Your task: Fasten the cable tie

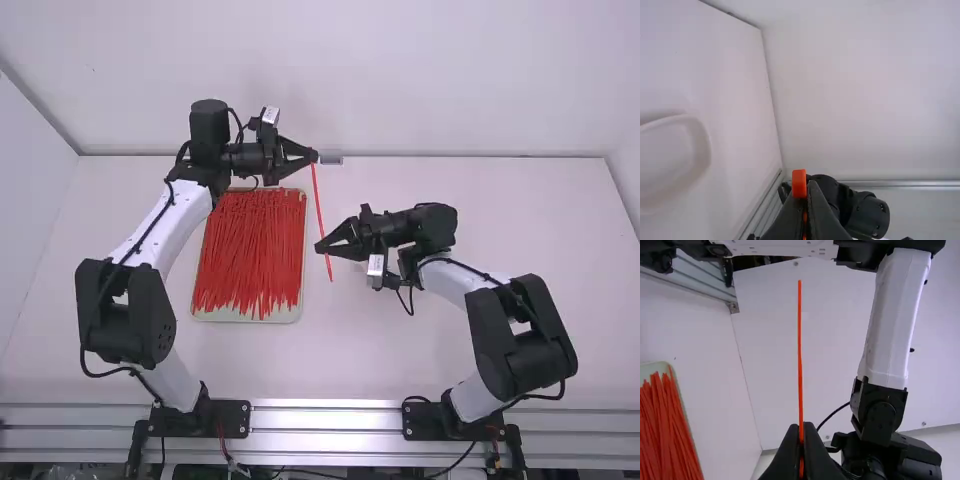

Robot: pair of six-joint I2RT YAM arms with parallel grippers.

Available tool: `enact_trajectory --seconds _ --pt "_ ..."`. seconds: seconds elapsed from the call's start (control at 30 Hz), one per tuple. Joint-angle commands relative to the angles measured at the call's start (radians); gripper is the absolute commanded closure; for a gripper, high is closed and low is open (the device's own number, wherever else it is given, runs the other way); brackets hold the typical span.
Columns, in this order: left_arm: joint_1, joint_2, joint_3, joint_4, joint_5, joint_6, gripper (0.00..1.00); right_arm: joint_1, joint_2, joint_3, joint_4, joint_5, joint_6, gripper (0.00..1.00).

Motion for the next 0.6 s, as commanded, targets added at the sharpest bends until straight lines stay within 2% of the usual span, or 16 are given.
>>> enact_trajectory --seconds 0.0,0.17,0.57 --pt "0.003 -0.004 0.022 0.001 0.022 0.011 0.97 0.002 0.000 -0.007 0.004 0.010 0.027 1.00" --pt "0.004 -0.004 0.022 0.000 0.021 0.019 0.97 0.002 0.000 -0.007 0.003 0.061 0.116 1.00" --pt "0.004 -0.004 0.022 0.000 0.022 0.033 0.97 0.002 0.000 -0.008 -0.023 0.054 0.114 1.00"
